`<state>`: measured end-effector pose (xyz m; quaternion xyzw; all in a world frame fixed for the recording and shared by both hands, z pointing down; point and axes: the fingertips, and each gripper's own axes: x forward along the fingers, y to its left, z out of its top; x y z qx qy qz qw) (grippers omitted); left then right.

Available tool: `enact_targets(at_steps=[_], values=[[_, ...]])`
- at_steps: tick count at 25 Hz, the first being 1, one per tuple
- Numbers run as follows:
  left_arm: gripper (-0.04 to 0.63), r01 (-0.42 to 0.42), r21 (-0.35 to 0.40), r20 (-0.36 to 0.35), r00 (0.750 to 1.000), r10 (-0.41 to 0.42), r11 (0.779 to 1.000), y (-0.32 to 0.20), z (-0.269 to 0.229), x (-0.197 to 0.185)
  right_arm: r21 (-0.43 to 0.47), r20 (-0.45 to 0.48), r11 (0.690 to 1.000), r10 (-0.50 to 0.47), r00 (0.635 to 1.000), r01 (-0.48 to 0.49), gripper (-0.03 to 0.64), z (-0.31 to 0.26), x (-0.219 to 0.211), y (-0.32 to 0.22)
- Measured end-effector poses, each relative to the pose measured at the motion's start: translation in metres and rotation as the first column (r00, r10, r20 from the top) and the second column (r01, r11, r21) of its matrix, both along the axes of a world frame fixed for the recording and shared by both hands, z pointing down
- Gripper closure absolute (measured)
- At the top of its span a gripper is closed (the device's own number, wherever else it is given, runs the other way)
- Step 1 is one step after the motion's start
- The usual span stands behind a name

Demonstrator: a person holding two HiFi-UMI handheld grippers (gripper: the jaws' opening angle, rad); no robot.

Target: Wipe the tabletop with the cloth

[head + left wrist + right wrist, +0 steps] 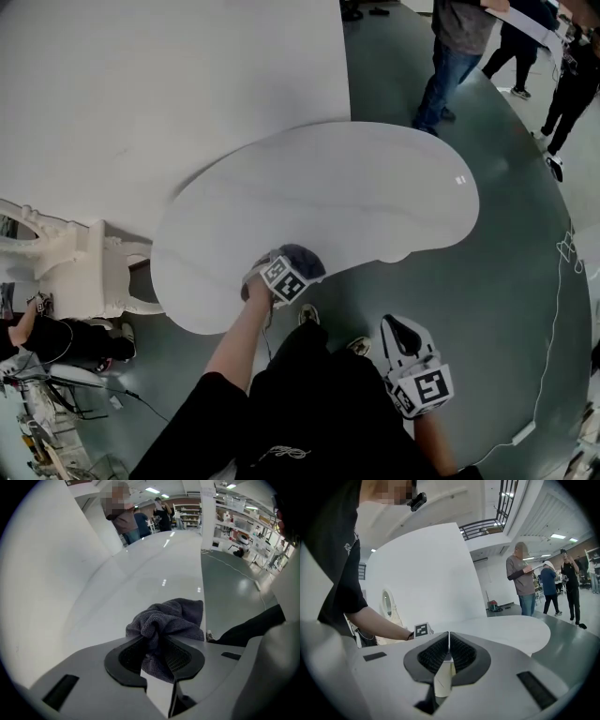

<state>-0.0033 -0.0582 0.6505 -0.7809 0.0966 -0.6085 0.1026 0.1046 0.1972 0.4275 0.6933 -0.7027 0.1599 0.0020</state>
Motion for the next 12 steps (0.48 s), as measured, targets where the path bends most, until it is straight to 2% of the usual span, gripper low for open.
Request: enact_targets(at_steps=[5,12], values=[[0.486,-0.028,0.006,0.013,1.000,0.028,1.000,0.004,0.003,0.011,0.025,0.001,1.000,-0.001,1.000,0.001,0.603,-0.010,0.010,-0.012],[0.485,-0.016,-0.008,-0.002,1.000,0.016,1.000,-0.046,0.002,0.045,0.020,0.001,1.000,0.001,1.000,-0.001,0.603,-0.022,0.025,-0.044]])
